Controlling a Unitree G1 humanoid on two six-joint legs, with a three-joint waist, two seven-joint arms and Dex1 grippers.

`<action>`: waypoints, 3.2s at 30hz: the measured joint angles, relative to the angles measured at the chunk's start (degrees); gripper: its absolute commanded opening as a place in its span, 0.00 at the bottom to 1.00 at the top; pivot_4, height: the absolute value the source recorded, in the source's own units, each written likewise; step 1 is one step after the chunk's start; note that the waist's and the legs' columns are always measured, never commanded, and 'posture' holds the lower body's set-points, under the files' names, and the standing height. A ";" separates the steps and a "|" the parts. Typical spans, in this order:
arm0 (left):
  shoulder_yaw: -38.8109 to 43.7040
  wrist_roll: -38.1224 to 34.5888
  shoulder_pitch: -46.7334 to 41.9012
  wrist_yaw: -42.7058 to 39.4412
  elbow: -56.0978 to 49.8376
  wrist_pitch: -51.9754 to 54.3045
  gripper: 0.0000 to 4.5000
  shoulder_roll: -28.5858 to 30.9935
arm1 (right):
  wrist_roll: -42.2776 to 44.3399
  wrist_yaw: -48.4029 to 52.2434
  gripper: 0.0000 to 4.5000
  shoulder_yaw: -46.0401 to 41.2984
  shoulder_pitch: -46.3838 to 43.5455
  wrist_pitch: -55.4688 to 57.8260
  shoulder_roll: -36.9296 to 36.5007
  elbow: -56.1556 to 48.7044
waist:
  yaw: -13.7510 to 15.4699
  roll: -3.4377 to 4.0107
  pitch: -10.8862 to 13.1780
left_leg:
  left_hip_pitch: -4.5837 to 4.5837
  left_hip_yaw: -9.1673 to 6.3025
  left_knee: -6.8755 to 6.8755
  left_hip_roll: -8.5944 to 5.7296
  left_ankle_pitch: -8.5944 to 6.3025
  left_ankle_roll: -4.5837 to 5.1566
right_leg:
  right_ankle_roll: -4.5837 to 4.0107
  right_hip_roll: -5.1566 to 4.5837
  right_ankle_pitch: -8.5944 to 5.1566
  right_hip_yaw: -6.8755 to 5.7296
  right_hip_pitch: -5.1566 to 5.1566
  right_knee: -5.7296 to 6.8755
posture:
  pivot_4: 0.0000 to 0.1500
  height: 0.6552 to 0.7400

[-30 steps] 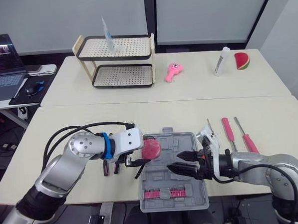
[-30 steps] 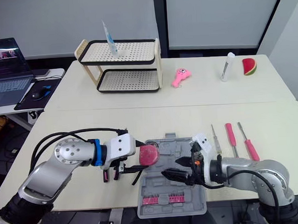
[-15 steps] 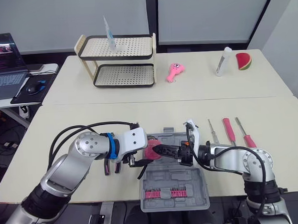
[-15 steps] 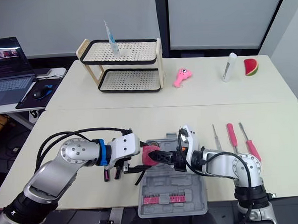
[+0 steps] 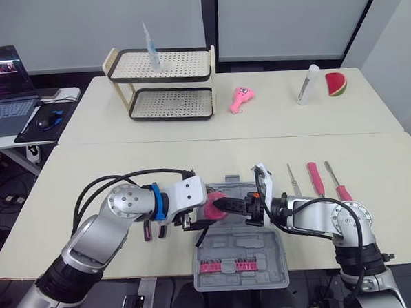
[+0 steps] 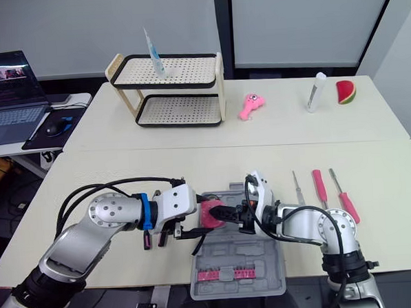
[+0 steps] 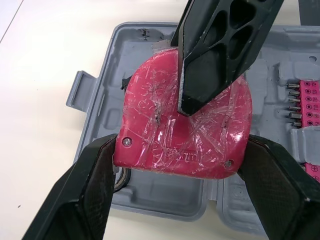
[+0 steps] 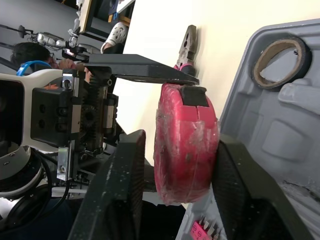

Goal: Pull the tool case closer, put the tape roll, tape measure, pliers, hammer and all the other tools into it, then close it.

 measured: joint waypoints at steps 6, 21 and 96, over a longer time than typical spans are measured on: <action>0.38 -0.12 0.89 0.75 0.16 -2.34 0.73 -0.70 | 1.93 -0.14 0.19 0.05 0.01 -0.76 -1.27 0.50 | 0.00 0.00 0.00 | 0.00 0.00 0.00 0.00 0.00 0.00 | 0.00 0.00 0.00 0.01 0.01 -0.01 | 1.00 0.87; 6.50 -6.65 4.65 -6.38 2.25 -6.26 1.00 5.02 | 14.92 -0.62 0.18 -0.51 1.41 -1.32 -18.36 0.37 | 0.08 0.03 0.03 | -0.06 -0.01 0.00 0.01 0.00 0.01 | 0.00 -0.03 0.00 0.02 0.03 -0.08 | 1.00 0.87; 9.42 -18.84 16.75 -11.76 -7.03 -15.72 1.00 3.56 | -58.76 66.58 0.99 -5.60 35.38 -47.14 -61.42 -15.58 | 0.46 0.41 0.08 | 0.17 -0.15 0.00 -0.07 -0.01 0.01 | 0.01 -0.04 -0.01 -0.13 0.81 -0.96 | 1.00 0.87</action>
